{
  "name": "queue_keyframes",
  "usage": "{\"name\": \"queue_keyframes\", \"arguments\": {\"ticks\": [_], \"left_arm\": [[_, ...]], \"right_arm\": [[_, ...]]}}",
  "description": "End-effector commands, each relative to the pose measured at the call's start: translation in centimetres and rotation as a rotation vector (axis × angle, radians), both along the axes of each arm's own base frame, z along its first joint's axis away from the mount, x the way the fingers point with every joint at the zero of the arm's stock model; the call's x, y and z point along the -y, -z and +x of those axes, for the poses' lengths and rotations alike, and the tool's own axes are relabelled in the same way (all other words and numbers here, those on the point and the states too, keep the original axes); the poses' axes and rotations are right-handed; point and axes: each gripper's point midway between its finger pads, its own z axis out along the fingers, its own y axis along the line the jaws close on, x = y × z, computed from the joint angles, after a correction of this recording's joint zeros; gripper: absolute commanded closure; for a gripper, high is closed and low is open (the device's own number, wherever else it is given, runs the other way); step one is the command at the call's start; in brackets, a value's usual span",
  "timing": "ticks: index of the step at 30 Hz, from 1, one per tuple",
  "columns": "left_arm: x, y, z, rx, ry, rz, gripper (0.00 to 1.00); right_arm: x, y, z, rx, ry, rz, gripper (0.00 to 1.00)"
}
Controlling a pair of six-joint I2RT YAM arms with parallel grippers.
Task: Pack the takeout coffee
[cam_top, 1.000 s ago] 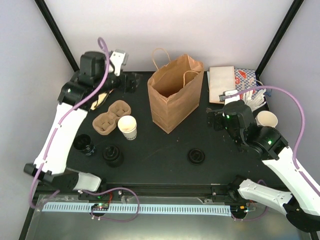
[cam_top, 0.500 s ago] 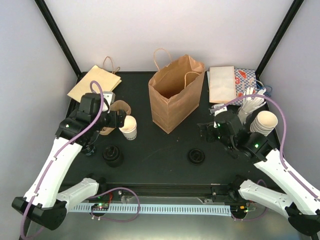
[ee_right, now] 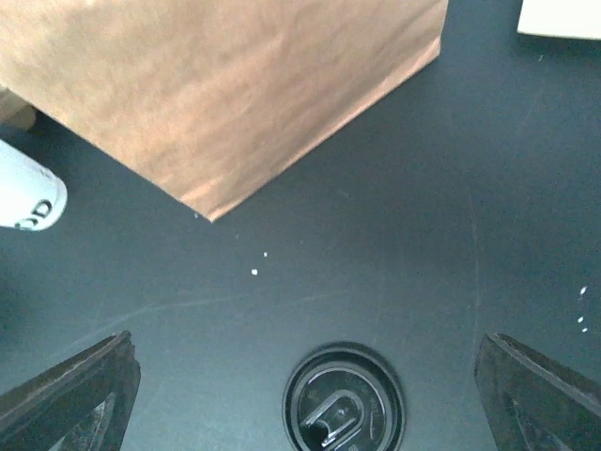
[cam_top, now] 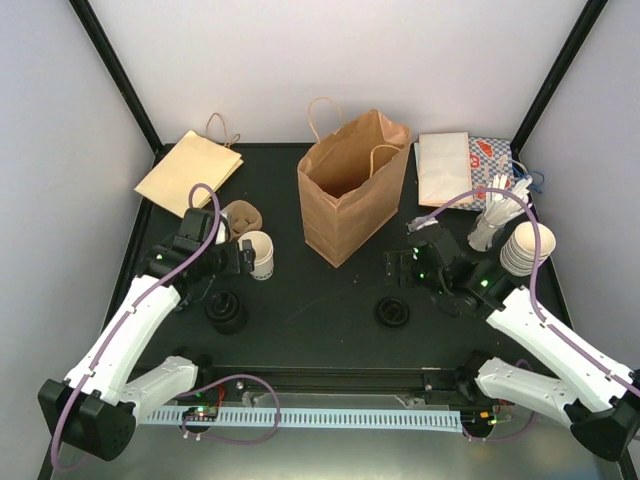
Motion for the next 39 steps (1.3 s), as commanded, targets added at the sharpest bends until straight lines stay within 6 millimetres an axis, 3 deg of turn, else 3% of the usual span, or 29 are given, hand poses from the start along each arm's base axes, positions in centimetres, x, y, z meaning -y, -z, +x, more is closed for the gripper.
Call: {"name": "queue_keyframes", "arguments": {"ticks": [1,3,6,13,26,39], "left_arm": [[0.5,0.5,0.4,-0.008,-0.008,-0.039,0.01],[0.5,1.2,0.4,-0.038,-0.016,-0.041,0.03],[0.8,2.6,0.6,-0.083,-0.034,-0.051,0.14],[0.5,4.3,1.6,-0.142,-0.117,-0.048,0.37],[-0.1,4.4,3.6,-0.146,-0.219,-0.083,0.45],[-0.2,5.3,4.6,-0.175,-0.254,-0.106,0.75]], "right_arm": [[-0.9,2.0,-0.1,-0.046,0.005,0.048,0.0],[-0.9,2.6,0.0,-0.066,0.01,0.031,0.0],[-0.7,2.9,0.2,-0.078,0.02,-0.001,0.0],[-0.4,1.9,0.4,-0.041,0.028,0.007,0.0],[0.4,1.4,0.3,-0.002,0.05,0.019,0.0],[0.6,1.5,0.5,0.006,0.06,0.002,0.0]]}}
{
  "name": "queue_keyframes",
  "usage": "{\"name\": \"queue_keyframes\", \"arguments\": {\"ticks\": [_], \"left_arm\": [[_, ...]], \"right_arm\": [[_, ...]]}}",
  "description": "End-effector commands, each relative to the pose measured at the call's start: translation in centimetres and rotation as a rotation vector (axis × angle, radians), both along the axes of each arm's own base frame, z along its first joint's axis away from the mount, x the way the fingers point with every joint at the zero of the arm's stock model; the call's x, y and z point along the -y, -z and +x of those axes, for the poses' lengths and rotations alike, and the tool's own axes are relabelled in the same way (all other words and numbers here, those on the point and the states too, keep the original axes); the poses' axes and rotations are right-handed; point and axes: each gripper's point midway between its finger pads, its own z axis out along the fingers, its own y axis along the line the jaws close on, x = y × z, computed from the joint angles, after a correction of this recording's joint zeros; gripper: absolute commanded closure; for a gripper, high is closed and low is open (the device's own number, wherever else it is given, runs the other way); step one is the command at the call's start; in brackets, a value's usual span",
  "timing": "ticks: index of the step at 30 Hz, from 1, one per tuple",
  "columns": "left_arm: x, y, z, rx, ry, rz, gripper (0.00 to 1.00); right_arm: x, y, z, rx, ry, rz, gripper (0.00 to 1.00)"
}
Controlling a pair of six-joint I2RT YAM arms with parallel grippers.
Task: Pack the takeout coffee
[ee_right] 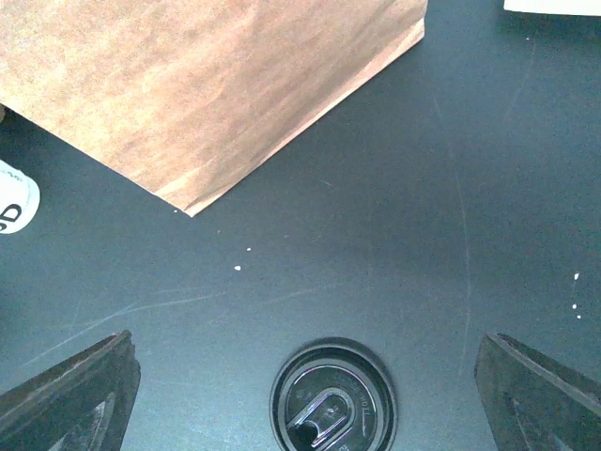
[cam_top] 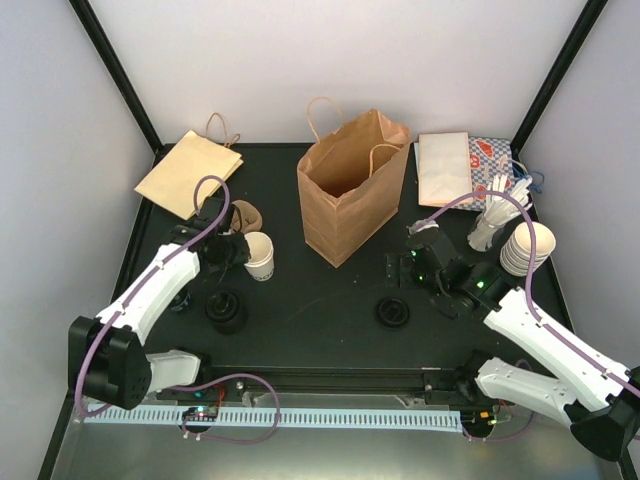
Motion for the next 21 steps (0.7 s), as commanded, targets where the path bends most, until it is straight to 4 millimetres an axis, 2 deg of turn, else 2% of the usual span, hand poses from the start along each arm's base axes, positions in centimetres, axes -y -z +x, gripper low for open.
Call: {"name": "queue_keyframes", "arguments": {"ticks": [1,4,11,17,21], "left_arm": [[0.3,-1.6,1.6,0.051,-0.024,-0.029,0.78],[0.3,-1.9,1.7,0.052,-0.025,-0.032,0.83],[0.3,-3.2,1.7,0.077,-0.022,-0.036,0.82],[0.4,-3.1,1.6,0.063,-0.014,-0.04,0.84],[0.4,-3.1,1.5,0.061,-0.014,-0.036,0.95]], "right_arm": [[0.3,-0.7,0.6,0.033,0.034,0.012,0.0],[0.4,-0.6,0.5,0.032,0.034,0.011,0.0],[0.0,-0.4,0.6,0.026,0.023,0.017,0.0],[-0.3,-0.3,0.7,0.02,0.016,0.014,0.0],[-0.3,-0.4,0.7,0.02,0.014,0.014,0.0]]}}
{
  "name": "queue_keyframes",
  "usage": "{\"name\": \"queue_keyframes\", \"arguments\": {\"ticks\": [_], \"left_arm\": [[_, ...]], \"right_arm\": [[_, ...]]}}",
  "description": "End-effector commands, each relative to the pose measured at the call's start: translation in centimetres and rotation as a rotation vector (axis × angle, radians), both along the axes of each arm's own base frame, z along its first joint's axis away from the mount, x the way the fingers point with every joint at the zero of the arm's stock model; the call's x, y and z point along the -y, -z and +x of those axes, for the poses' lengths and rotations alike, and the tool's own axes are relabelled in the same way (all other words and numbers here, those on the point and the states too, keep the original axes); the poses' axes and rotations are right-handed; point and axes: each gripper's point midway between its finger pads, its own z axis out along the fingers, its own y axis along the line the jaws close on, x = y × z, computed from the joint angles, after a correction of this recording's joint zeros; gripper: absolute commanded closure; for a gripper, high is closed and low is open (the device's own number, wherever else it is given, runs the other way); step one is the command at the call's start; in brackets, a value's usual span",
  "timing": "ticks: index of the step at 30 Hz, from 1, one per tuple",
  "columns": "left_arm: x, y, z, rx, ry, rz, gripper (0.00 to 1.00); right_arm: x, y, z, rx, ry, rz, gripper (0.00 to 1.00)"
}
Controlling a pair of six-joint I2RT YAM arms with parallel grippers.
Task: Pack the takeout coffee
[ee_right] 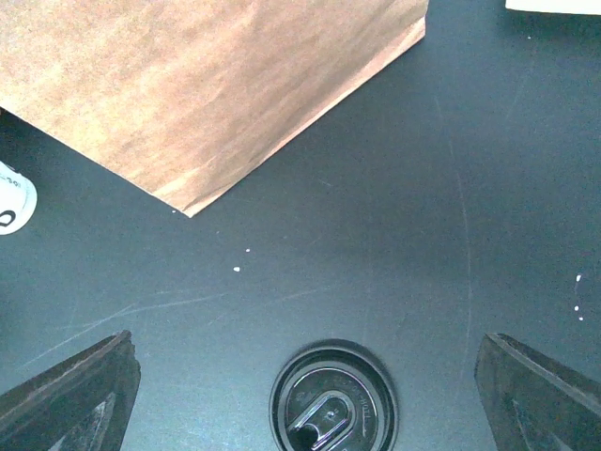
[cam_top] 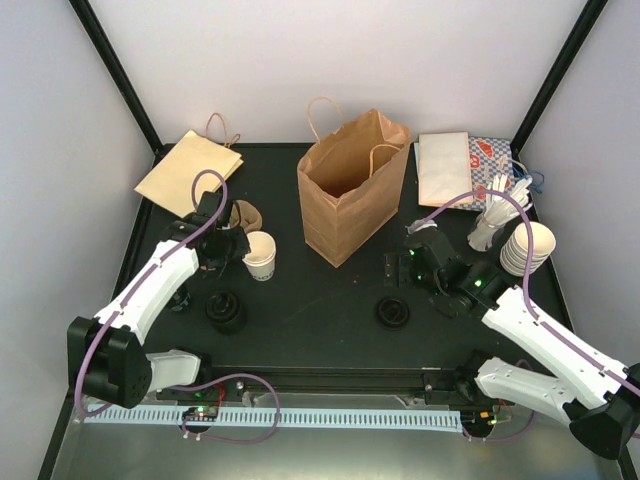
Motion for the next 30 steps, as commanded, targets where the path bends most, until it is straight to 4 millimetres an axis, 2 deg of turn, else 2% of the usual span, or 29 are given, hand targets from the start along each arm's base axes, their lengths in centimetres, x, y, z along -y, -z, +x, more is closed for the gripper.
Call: {"name": "queue_keyframes", "arguments": {"ticks": [1,9,17,23,26,30], "left_arm": [[0.1,-1.8,0.4,0.034,-0.002,-0.018,0.97],[-0.1,-3.4,0.0,0.057,-0.003,-0.017,0.98],[0.2,-6.6,-1.1,0.116,0.016,-0.058,0.99],[0.3,-7.8,-2.0,0.144,0.033,-0.08,0.98],[0.6,-8.2,-2.5,0.144,0.054,-0.093,0.98],[1.8,-8.3,-3.4,0.137,0.121,-0.141,0.98]], "right_arm": [[-0.1,-0.6,0.5,0.022,0.013,0.021,0.0],[-0.1,-0.7,0.5,0.025,0.012,0.024,0.0],[-0.4,-0.5,0.4,0.019,0.0,0.028,0.0],[-1.5,-0.4,1.0,0.075,-0.091,0.012,0.0],[-2.8,-1.5,1.3,0.146,-0.183,0.025,0.01],[-6.9,-3.6,0.0,0.259,-0.436,0.166,0.0]]}}
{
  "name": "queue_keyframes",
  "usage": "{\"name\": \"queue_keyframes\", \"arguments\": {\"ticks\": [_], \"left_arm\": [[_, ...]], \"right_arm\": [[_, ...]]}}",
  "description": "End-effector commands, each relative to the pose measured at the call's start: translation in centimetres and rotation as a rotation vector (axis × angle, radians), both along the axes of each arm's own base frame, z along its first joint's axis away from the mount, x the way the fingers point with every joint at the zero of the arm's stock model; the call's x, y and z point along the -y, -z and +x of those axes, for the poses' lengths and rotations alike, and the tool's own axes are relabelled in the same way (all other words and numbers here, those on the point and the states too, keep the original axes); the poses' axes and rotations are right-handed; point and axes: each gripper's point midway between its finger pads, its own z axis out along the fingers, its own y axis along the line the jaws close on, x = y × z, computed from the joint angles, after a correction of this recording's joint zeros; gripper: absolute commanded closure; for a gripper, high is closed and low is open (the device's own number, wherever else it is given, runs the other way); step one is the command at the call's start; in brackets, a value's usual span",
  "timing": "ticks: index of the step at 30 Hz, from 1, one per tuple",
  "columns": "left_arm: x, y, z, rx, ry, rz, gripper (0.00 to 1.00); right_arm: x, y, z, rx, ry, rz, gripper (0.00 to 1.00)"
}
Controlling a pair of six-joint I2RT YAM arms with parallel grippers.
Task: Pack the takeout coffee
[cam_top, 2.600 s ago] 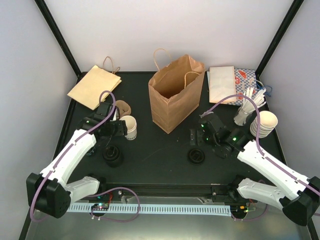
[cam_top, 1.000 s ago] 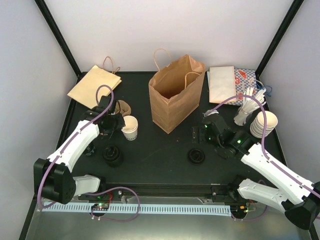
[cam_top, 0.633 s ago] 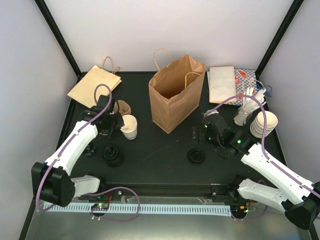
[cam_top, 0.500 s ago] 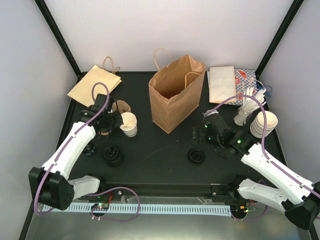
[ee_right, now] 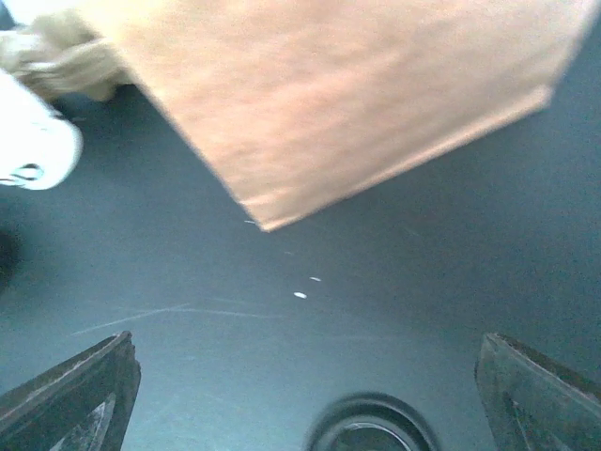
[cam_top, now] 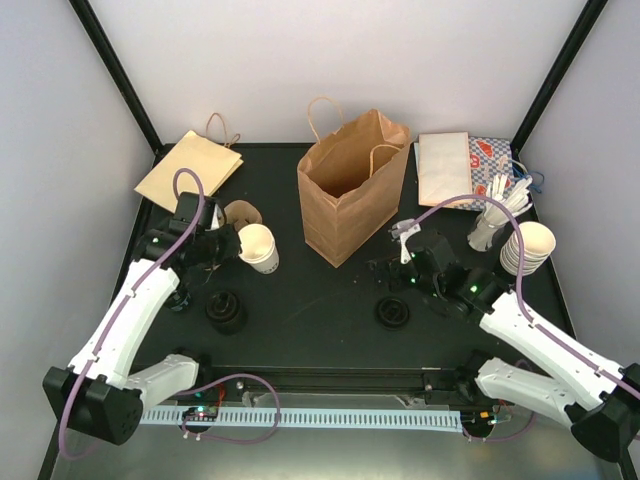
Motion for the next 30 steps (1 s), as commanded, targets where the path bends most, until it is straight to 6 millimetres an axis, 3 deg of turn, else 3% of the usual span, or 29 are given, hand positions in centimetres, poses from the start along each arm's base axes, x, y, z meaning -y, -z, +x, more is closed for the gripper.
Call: {"name": "queue_keyframes", "arguments": {"ticks": [1,3,10,18,22,30], "left_arm": [[1.4,-2.0,-1.0,0.028,0.091,-0.067,0.99],[1.9,-2.1,-1.5,0.026,0.122,-0.084,0.98],[3.8,-2.7,-3.5,0.008,0.238,-0.176,0.98],[5.0,-3.0,-5.6,0.004,0.311,-0.252,0.99],[5.9,-3.3,-6.5,-0.008,0.371,-0.292,0.98],[7.4,-4.2,-7.5,-0.013,0.462,-0.378,0.98]], "right_arm": [[-4.9,-4.5,-0.5,0.207,-0.289,0.186,0.0],[-5.9,-5.6,-0.8,0.292,-0.353,0.247,0.0],[-9.2,-6.1,-2.1,0.422,-0.565,0.322,0.02],[-13.4,-3.9,-3.4,0.485,-0.701,0.21,0.04],[-15.5,-1.9,-4.3,0.489,-0.784,0.126,0.06],[-18.0,0.1,-4.9,0.551,-0.838,0.03,0.09]]}}
